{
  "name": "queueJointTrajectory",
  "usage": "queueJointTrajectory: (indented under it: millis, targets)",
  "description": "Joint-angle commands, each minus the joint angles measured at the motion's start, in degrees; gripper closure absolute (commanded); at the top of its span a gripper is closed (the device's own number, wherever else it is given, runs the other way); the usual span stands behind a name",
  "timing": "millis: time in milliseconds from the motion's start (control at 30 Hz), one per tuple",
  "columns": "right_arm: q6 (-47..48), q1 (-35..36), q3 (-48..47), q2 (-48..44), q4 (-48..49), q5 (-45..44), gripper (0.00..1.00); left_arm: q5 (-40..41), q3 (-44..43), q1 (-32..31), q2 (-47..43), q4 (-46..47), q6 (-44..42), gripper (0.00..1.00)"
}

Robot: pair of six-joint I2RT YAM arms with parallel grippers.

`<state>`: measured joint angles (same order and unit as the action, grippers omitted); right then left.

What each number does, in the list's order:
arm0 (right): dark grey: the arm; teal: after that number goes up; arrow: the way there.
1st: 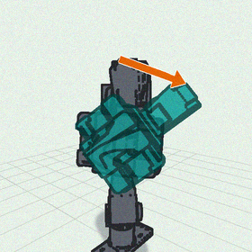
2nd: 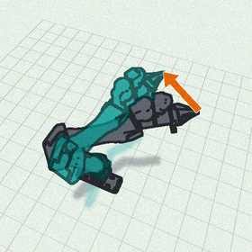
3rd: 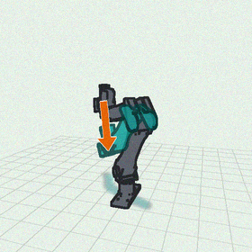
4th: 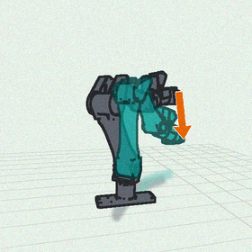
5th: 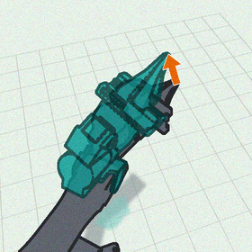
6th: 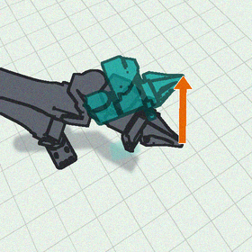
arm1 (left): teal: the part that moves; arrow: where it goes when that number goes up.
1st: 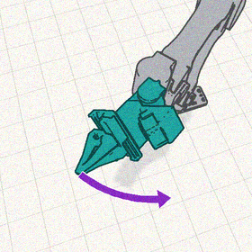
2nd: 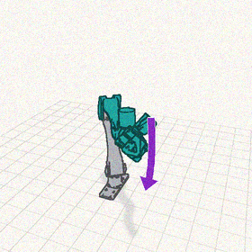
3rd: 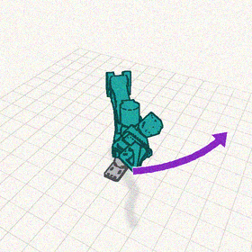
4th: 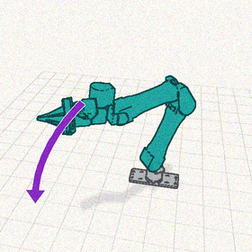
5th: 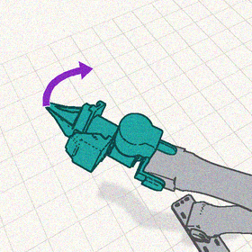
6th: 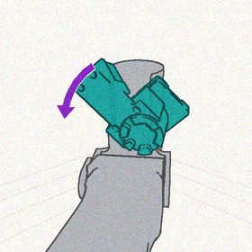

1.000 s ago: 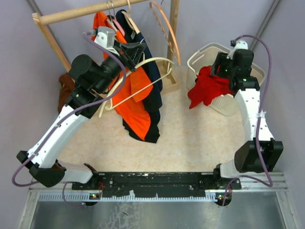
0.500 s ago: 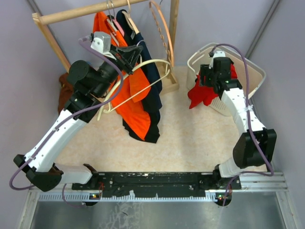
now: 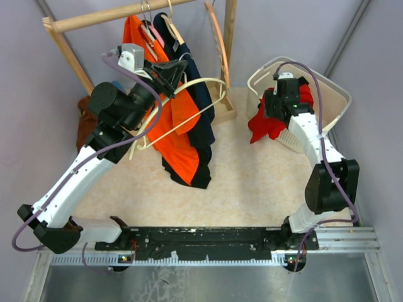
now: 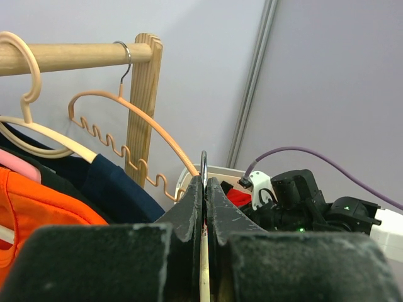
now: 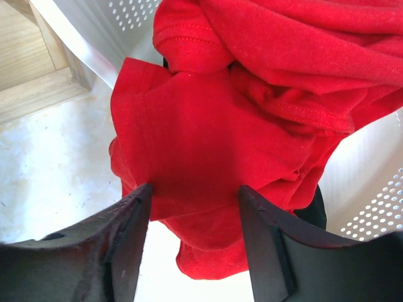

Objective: Remove the t-shirt from the hanger
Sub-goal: Place the T-shirt in the bin.

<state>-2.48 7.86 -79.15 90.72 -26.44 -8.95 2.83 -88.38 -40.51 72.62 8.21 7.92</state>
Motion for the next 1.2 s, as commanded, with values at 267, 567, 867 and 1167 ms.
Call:
queueJointTrajectory:
  millis: [267, 567, 867, 1167]
  targets:
    - [0.9, 0.15, 0.2, 1.44, -1.34, -0.84, 0.59, 0.81, -0.03, -0.27, -1.19, 4.71, -0.09, 1.0]
    - [0.64, 0.13, -1.09, 2.7, -2.87, -3.91, 0.85, 0.77, -0.39, -0.27, -1.21, 4.48, -0.44, 1.0]
    - [0.45, 0.06, -2.77, -1.54, -1.43, -5.37, 1.0, 0.64, -0.79, -0.26, -1.1, 4.15, -0.6, 1.0]
    - [-0.68, -0.6, -10.26, -7.12, 3.01, -5.94, 1.0, 0.77, -1.26, -0.27, -0.86, 3.79, -0.78, 1.0]
